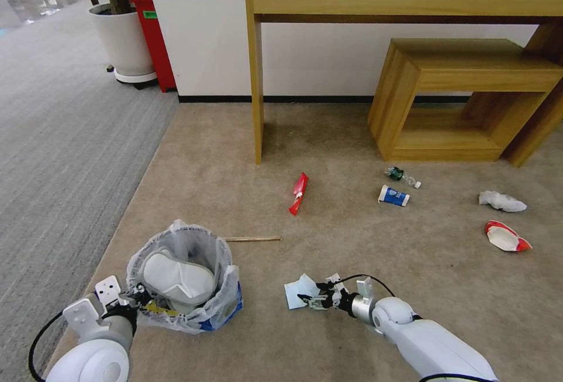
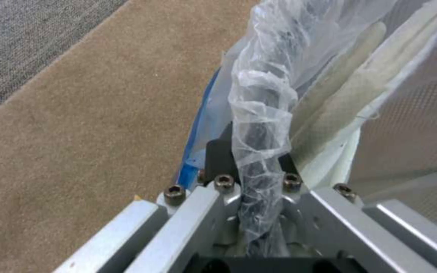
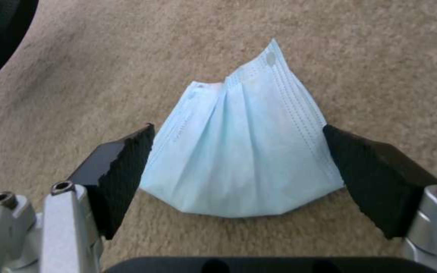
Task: Pick up the trash bin and place the garbage on the floor into it.
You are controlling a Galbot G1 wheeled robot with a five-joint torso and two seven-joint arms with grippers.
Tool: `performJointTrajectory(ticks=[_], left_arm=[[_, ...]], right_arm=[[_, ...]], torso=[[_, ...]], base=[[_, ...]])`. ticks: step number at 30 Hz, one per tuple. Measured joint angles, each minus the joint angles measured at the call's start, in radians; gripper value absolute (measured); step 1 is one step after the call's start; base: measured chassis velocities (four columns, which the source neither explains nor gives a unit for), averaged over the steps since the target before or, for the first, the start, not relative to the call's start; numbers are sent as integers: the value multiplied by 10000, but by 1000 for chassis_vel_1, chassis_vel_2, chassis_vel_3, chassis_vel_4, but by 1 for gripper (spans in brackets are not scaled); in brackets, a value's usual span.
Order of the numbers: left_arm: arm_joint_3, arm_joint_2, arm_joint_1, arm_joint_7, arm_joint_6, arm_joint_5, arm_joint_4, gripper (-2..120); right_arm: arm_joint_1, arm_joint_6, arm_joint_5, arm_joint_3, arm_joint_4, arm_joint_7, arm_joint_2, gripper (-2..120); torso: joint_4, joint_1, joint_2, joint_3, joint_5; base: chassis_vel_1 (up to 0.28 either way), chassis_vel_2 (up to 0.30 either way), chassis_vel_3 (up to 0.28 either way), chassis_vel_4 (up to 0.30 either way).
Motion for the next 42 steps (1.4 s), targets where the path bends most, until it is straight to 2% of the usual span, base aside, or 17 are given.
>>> performJointTrajectory(ticks=[9,14,31,34,35,38,39,42], left_arm=[[59,-51,3,27,-76,105,68,0],[62,-70,9,55,-98,154,72,0],[99,-82,-9,65,-116,163,50,0],[99,-94,-6,64,-151,178,59,0],[99,-94,-6,64,-151,178,59,0],[98,-104,-6,63,-157,181,57,0],[98,-104,-6,63,-157,181,57,0],[126,-131,-4,61,-168,200,51,0]], right_arm=[[78,34,-160,-11,-258,-48,140,82],[130,105,-248,-85,-370,-84,290,73],[201,292,-452,-186,-617,-210,572,72],[190,394,-512,-201,-649,-217,569,59],[190,394,-512,-201,-649,-217,569,59],[199,456,-545,-214,-661,-220,565,43],[199,456,-545,-214,-661,-220,565,43],[174,536,-591,-208,-677,-232,563,30]], torso=[[0,0,0,0,0],[0,0,0,0,0],[0,0,0,1,0],[0,0,0,1,0],[0,0,0,1,0],[0,0,0,1,1],[0,0,0,1,1],[1,0,0,1,1]], base=[[0,0,0,0],[0,0,0,0],[0,0,0,0],[0,0,0,0],[0,0,0,0],[0,0,0,0],[0,0,0,0],[0,0,0,0]])
